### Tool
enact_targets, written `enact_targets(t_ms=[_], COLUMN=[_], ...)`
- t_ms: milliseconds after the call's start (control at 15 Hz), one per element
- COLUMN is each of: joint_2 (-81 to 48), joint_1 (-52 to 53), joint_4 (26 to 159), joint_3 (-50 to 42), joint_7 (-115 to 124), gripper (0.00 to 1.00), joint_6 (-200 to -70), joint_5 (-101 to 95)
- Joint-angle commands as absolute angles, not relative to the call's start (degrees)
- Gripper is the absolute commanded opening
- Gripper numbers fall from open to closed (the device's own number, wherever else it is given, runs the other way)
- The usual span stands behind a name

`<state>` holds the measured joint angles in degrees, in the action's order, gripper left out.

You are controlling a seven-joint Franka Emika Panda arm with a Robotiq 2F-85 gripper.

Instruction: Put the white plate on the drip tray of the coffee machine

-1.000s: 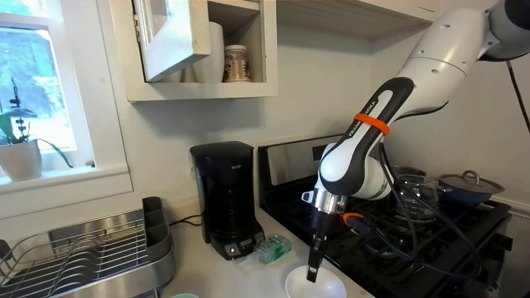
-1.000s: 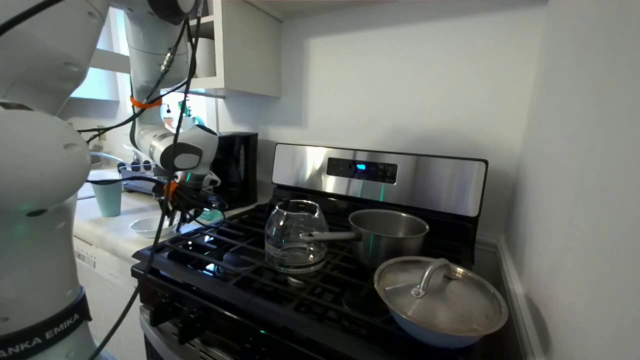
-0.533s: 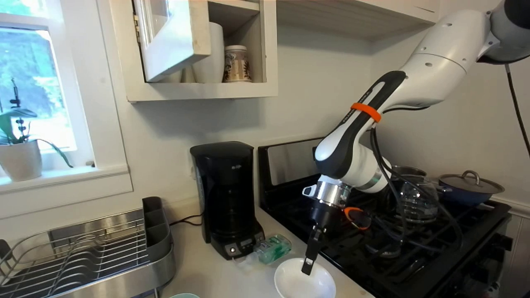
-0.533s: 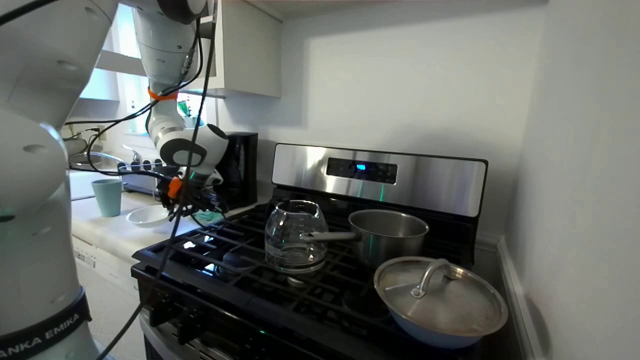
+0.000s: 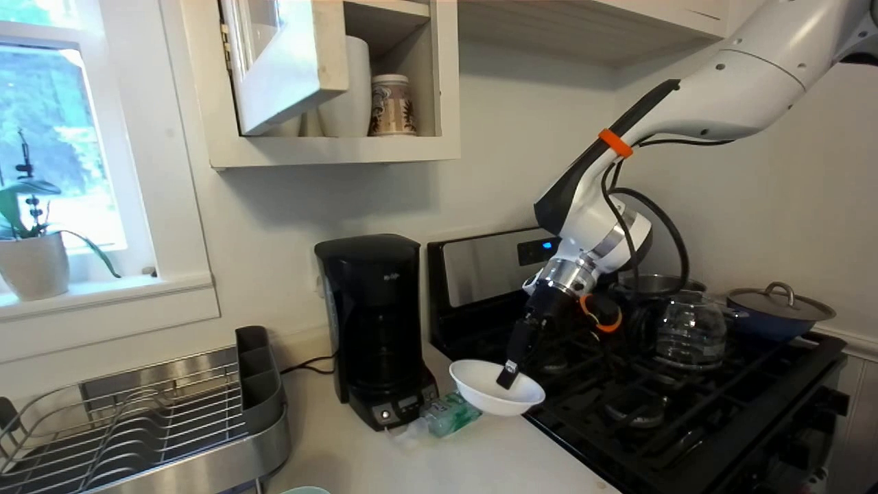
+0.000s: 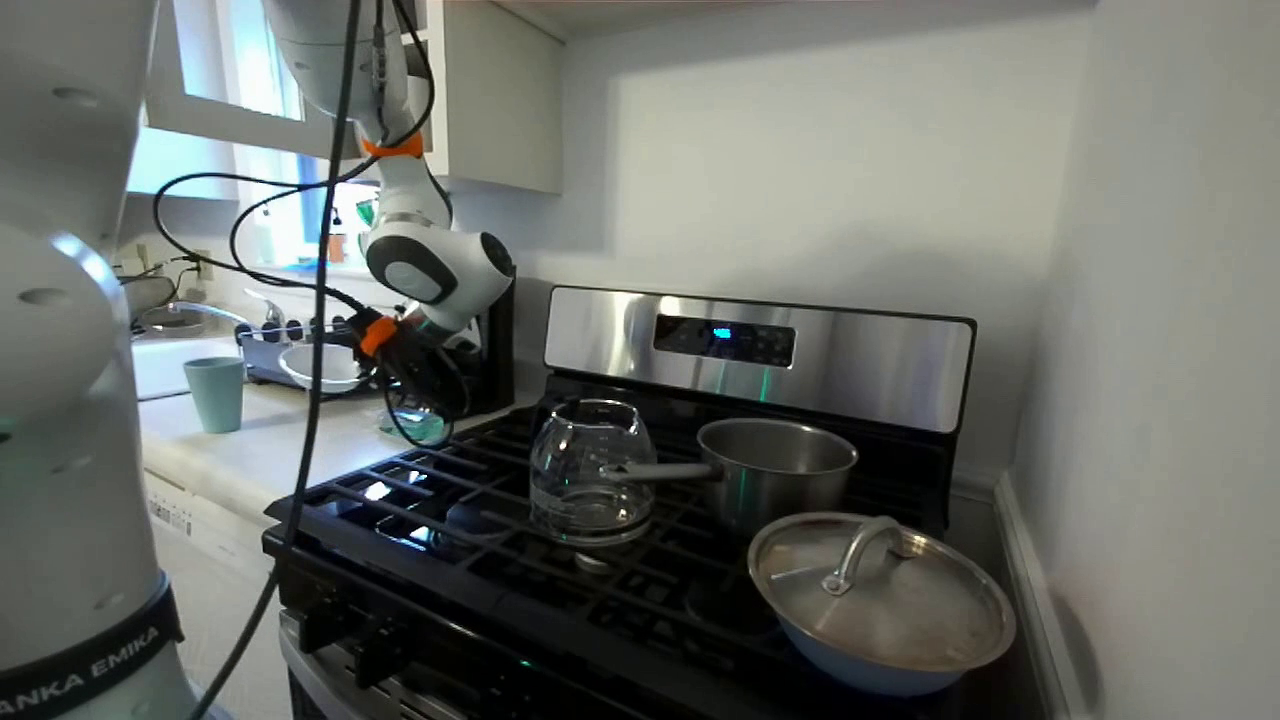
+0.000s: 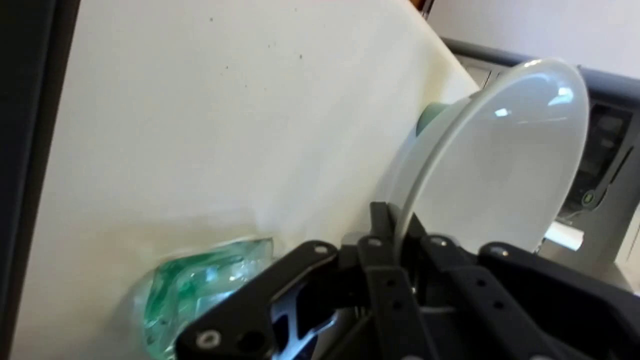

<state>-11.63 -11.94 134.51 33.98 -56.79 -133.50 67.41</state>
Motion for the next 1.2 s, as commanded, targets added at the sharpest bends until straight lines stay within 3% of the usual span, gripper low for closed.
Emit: enact_targets(t_ms=[0,133,267,333,400,800,867,1133], joint_2=[-3.96,-1.72,-0.08,1.09,-2.87,-0.57,-0.57,-5.36], joint_1=[-1.96,2.26,0.79,5.78,5.22,7.97,7.95,11.04], joint_4=[137.24,138.53,139.83,140.71,137.77,139.6,139.6,134.25], joint_3=[24.11,21.01,24.58,20.56,19.41,18.22,18.13,17.76], joint_7=[-45.85,-37.86,-29.6,-26.78,-33.28,-28.65,-28.64,-19.57], gripper=[0.02,0.02,0.02,0.02,0.07,0.07,0.02,0.02], joint_6=[-134.43,-136.2,-139.19,-142.0,-138.56,-141.57,-141.57,-151.56], joint_5=[71.03,69.5,68.08,67.42,68.55,68.38,68.37,61.41])
